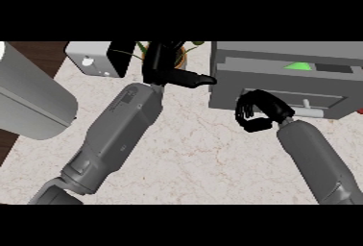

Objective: Pick up the cup, place it into the drawer and close the drawer

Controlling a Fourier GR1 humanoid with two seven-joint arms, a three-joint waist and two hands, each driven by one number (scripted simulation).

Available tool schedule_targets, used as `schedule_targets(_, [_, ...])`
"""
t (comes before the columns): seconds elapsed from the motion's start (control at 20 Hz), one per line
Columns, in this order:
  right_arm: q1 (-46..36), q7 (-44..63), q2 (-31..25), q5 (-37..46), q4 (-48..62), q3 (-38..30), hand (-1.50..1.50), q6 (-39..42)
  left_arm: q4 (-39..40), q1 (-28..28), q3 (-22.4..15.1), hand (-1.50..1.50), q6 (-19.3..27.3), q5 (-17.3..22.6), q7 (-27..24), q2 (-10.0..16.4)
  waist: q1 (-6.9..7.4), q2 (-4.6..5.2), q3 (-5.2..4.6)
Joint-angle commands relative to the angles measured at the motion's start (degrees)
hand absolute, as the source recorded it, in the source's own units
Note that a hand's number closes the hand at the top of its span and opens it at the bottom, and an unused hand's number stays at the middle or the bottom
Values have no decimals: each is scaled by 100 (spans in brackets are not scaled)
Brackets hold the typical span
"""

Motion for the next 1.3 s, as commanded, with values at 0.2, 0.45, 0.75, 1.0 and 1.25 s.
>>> schedule_targets(0.2, [-1264,-463,-289,-313,1358,-964,150,-479,-300,542,49,-150,-113,22,191,519,366,128,-26])
schedule_targets(0.45, [-1695,-232,-642,-554,1527,-1327,150,-360,-429,723,65,-150,-344,42,239,777,513,181,-31])
schedule_targets(0.75, [-1680,-244,-859,-709,1443,-1426,150,-140,-583,901,28,-150,-499,56,279,864,606,206,-32])
schedule_targets(1.0, [-1757,-143,-986,-903,1236,-1520,150,151,-625,972,44,-150,-683,119,328,916,654,224,-46])
schedule_targets(1.25, [-1650,-129,-1081,-1054,1107,-1580,150,373,-704,1055,36,-150,-754,136,355,956,705,208,-43])
